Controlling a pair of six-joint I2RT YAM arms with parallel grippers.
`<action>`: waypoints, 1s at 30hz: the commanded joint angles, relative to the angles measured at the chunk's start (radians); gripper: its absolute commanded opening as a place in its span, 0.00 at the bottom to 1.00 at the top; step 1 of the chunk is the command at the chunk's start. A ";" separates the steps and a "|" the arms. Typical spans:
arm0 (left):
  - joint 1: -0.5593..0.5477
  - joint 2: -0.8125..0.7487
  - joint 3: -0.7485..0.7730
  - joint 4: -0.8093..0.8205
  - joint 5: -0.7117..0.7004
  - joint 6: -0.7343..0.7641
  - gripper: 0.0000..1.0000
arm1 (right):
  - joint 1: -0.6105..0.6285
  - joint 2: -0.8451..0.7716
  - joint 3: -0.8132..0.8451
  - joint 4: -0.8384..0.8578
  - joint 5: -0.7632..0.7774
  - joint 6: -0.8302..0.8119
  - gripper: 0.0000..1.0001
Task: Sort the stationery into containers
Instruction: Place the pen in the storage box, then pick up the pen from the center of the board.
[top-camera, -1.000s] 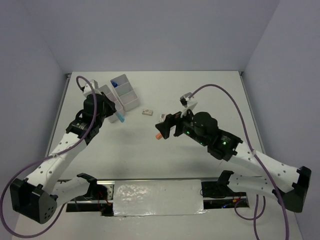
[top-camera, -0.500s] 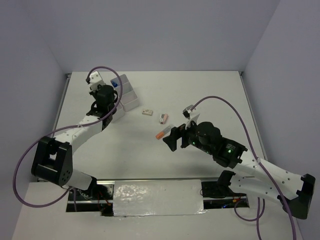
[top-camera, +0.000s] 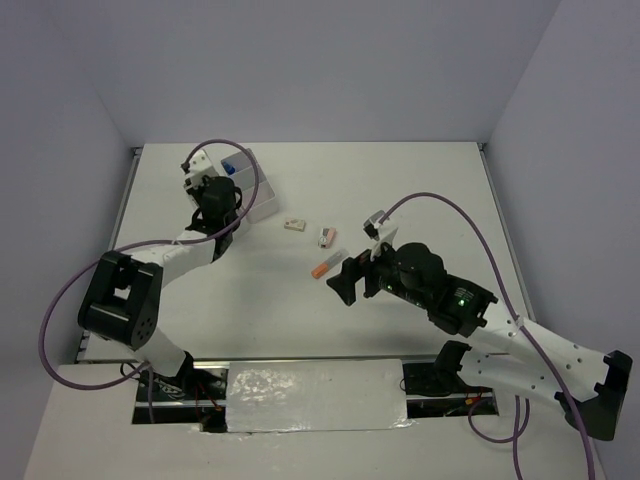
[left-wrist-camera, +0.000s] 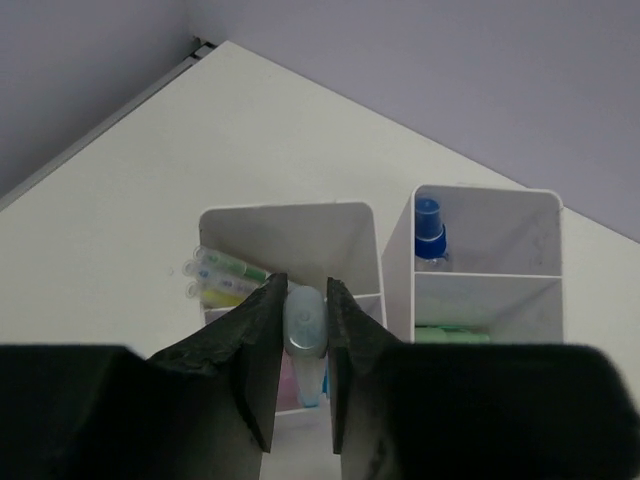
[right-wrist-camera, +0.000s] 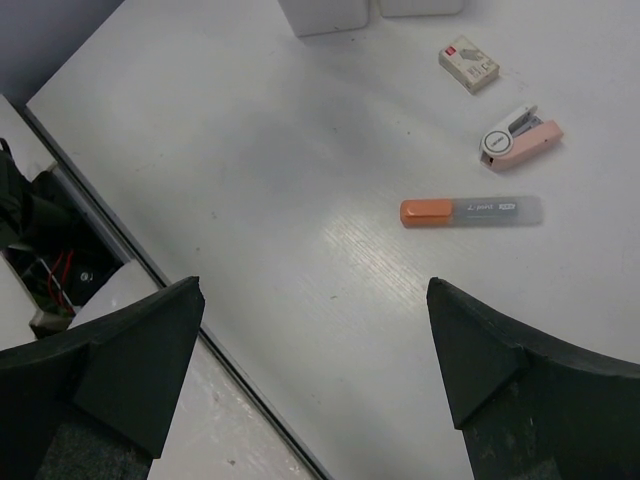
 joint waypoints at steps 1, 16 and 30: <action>0.007 -0.024 -0.047 0.080 -0.035 -0.063 0.42 | -0.022 -0.007 0.049 0.017 -0.017 -0.027 1.00; -0.029 -0.363 0.048 -0.575 0.218 -0.330 0.97 | -0.202 0.597 0.346 -0.193 0.297 0.345 1.00; -0.054 -0.858 0.022 -1.095 0.686 -0.219 0.99 | -0.236 0.976 0.506 -0.216 0.368 0.669 0.70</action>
